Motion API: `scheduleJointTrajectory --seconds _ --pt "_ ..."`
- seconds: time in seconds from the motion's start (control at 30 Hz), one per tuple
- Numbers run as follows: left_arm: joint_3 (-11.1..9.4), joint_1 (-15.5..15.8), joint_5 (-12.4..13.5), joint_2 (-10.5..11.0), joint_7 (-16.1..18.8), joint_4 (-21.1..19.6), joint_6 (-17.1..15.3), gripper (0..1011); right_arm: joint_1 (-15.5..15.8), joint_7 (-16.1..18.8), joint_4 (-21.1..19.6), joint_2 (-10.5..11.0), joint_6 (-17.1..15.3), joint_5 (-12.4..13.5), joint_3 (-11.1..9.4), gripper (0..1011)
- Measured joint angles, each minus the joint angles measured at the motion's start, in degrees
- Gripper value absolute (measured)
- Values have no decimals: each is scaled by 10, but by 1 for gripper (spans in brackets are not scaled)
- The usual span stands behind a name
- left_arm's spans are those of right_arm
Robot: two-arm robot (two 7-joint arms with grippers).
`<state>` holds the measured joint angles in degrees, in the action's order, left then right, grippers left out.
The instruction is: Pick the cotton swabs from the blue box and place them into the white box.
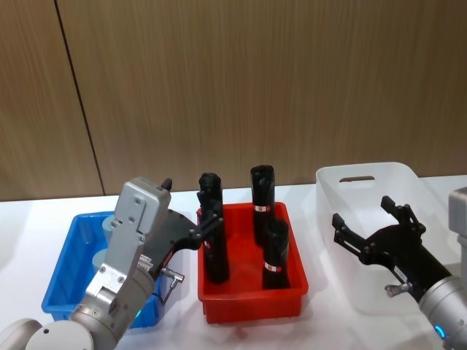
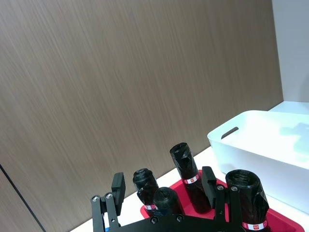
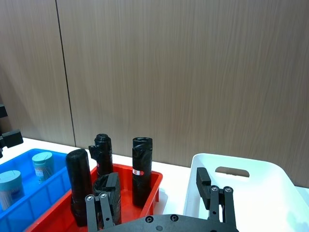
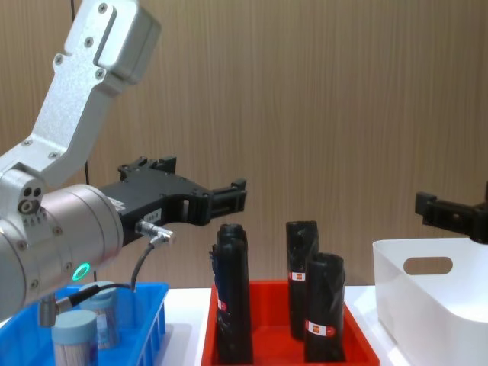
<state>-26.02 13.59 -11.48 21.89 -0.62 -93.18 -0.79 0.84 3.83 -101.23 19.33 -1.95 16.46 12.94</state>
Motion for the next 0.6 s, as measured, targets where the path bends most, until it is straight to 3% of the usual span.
scheduleJointTrajectory --seconds 0.6 --pt "0 0 0 0 0 0 0 1004 0 0 0 0 0 0 0 1001"
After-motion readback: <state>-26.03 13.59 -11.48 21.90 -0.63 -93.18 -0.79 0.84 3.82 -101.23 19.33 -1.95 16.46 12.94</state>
